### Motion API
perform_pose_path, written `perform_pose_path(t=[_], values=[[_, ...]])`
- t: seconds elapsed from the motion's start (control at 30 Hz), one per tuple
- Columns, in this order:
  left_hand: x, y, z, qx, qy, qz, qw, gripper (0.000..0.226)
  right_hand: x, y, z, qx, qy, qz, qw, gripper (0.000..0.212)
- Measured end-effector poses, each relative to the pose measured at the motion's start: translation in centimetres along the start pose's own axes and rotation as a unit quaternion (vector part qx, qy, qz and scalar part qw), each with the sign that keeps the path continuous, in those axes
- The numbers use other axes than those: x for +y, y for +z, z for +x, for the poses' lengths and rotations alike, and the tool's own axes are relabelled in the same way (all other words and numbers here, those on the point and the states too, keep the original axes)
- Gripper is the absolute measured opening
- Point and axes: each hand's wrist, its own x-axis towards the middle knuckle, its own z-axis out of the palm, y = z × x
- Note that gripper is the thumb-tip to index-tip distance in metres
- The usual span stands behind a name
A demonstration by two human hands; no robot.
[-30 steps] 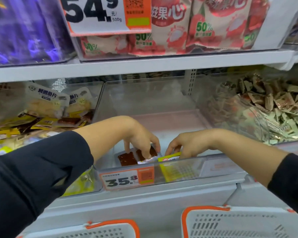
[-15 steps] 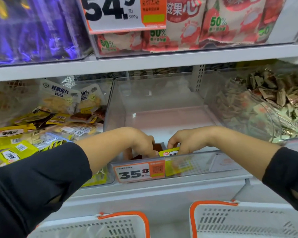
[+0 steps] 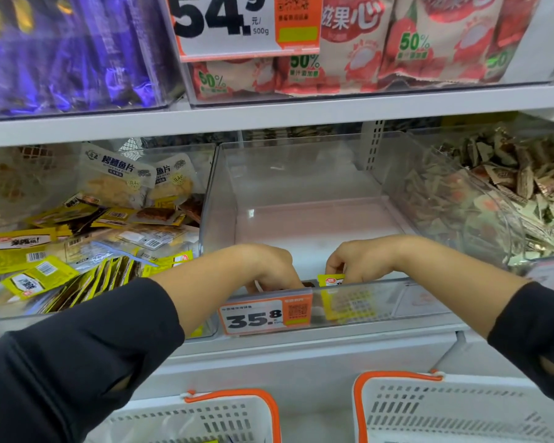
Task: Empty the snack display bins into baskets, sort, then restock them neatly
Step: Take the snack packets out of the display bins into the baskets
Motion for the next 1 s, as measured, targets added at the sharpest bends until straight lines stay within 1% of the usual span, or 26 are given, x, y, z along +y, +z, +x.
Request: perform_pose_path(t=[0.13,0.23,0.3,0.33,0.43,0.47,0.57,0.7,0.87,0.93,1.0], values=[[0.0,-0.3,0.2,0.001,-0.010,0.037,0.999,0.032,-0.2,0.0,-0.1,0.000,-0.021,0.023,1.000,0.016],[0.1,-0.3,0.1,-0.012,-0.006,0.036,0.999,0.034,-0.4,-0.1,0.0,-0.009,-0.001,0.036,0.999,0.026],[0.2,-0.1,0.1,-0.001,-0.001,0.033,0.999,0.033,-0.3,-0.2,0.1,-0.020,0.002,0.036,0.999,0.029],[0.3,0.1,0.1,0.010,0.000,0.033,0.999,0.036,-0.2,-0.2,0.1,-0.022,-0.001,0.038,0.999,0.027],[0.3,0.3,0.0,0.043,0.008,0.026,0.999,0.045,-0.2,-0.2,-0.1,-0.020,-0.021,0.031,0.999,0.011],[0.3,0.3,-0.1,0.044,0.014,0.018,0.999,0.044,-0.2,-0.2,-0.2,-0.021,-0.026,0.028,0.999,0.010],[0.8,0.5,-0.3,0.059,0.030,0.029,0.997,0.026,-0.5,-0.1,-0.6,-0.017,-0.024,0.032,0.999,0.009],[1.3,0.7,-1.3,0.068,0.034,0.058,0.995,0.039,-0.6,-0.2,-1.0,-0.031,0.019,0.026,0.999,0.010],[1.7,0.6,-2.4,0.053,0.066,0.094,0.992,0.037,-1.2,-0.3,-2.3,-0.030,0.031,-0.001,0.999,0.008],[1.7,0.6,-2.4,0.050,0.087,0.087,0.991,0.045,-1.4,-0.2,-2.9,-0.023,0.037,0.009,0.999,0.009],[1.6,0.7,-2.2,0.048,0.093,0.089,0.991,0.058,-1.3,-0.1,-3.1,-0.022,0.043,0.014,0.999,0.005]])
